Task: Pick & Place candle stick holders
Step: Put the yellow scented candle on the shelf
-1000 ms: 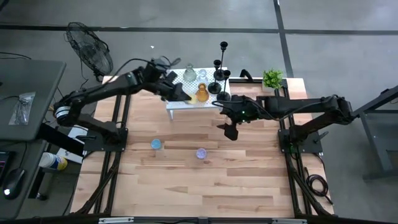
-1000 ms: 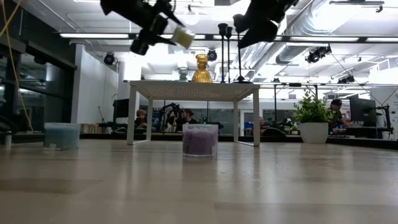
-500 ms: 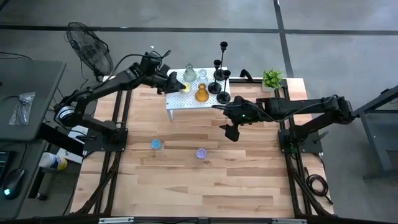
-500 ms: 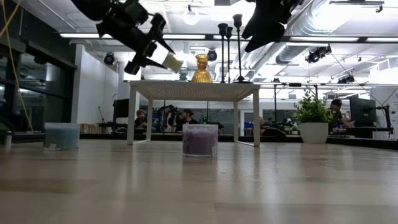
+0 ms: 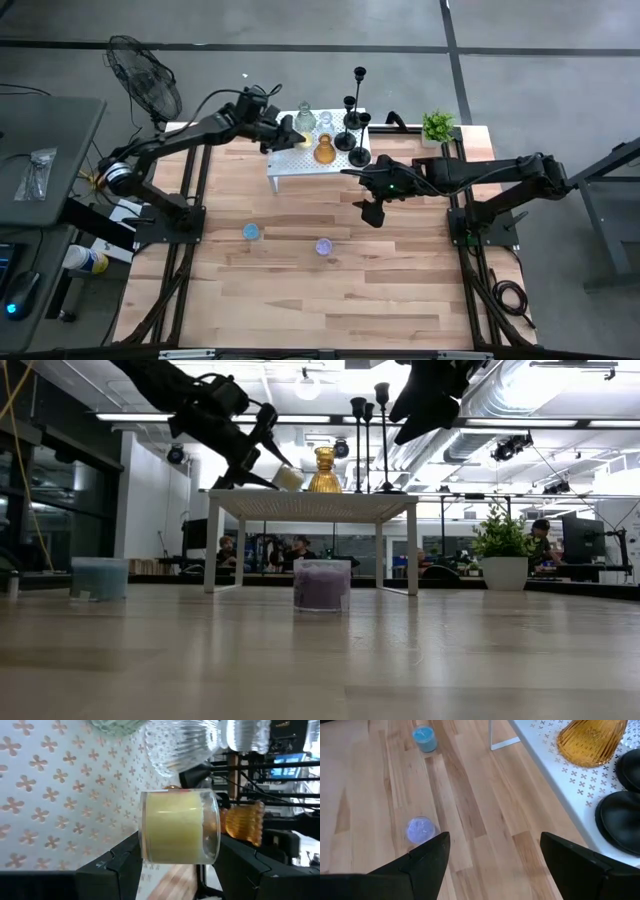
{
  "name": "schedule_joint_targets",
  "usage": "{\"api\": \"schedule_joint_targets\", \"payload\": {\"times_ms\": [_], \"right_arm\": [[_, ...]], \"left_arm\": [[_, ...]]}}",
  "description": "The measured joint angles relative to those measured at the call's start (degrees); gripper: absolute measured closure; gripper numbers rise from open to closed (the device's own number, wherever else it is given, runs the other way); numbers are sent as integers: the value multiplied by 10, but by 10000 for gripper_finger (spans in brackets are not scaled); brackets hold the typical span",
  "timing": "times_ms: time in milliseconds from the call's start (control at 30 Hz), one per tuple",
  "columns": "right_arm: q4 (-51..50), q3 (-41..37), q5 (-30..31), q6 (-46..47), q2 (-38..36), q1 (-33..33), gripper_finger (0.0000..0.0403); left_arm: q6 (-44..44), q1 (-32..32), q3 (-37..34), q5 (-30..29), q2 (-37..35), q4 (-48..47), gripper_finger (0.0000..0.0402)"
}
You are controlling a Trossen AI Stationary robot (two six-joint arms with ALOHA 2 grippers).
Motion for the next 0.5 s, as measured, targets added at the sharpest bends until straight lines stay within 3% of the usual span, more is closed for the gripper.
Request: {"api": "schedule_joint_targets", "payload": {"times_ms": [500], "right_arm": [[0,0,13,-2,0,0,100]], "left_arm": [[2,0,0,-29,7,-4,195]]}}
